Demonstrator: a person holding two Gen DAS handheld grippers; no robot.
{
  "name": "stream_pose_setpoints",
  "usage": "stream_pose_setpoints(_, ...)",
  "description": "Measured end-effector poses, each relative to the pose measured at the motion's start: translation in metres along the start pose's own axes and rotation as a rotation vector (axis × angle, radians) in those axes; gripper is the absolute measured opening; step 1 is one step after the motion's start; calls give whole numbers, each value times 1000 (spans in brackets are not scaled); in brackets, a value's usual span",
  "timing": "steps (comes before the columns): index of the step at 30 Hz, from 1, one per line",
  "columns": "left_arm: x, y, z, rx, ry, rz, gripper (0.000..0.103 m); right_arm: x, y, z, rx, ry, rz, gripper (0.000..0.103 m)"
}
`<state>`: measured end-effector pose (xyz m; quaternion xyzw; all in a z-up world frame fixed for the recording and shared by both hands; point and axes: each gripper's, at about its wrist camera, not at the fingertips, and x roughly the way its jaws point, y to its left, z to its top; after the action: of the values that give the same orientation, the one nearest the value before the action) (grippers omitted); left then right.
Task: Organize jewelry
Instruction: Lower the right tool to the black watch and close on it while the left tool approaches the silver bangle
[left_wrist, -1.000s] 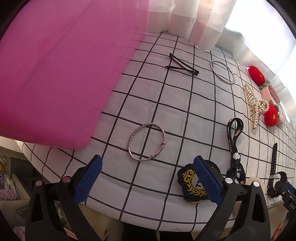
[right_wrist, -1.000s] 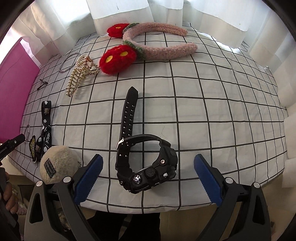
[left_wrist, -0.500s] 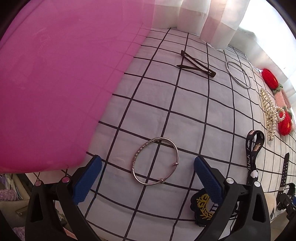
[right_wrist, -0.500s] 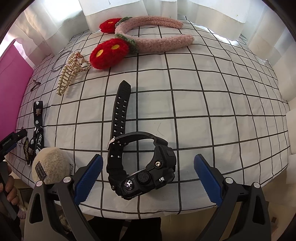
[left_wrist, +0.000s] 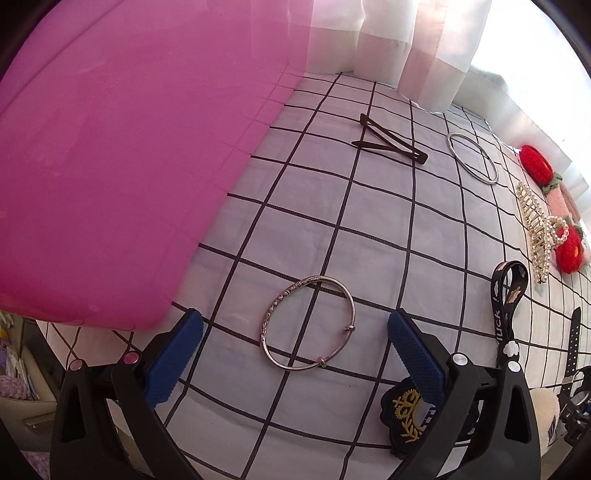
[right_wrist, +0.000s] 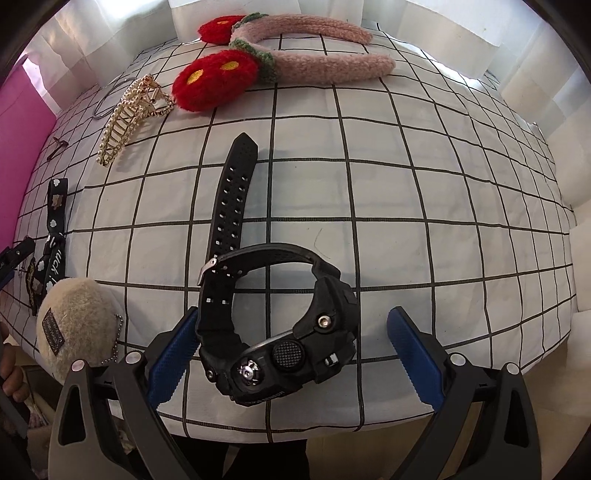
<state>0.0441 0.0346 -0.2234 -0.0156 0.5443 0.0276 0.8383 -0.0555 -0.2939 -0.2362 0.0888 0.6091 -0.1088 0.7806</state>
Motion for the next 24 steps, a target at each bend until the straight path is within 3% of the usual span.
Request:
stream_pose_setpoints(7, 2, -1, -1, -6, -26, 0, 98, 1, 3, -5, -22, -55, 1, 95)
stream_pose_setpoints(9, 0, -1, -7, 5, -56, -2, 98, 1, 3, -9, -21, -52, 3, 94)
stream_pose_setpoints(15, -4, -1, -9, 4, -51, -7, 95, -1, 7, -15, -23, -44, 16, 93)
stream_pose_setpoints(19, -12, -3, -16, 22, -69, -18, 83, -6, 4, -23, -28, -50, 18, 91)
stream_pose_setpoints(21, -17, -5, -18, 40, -75, -30, 73, -10, 1, -25, -26, -58, 20, 82)
stream_pose_setpoints(24, -23, -12, -20, 76, -81, -53, 50, -18, -1, -31, -38, -68, 19, 69)
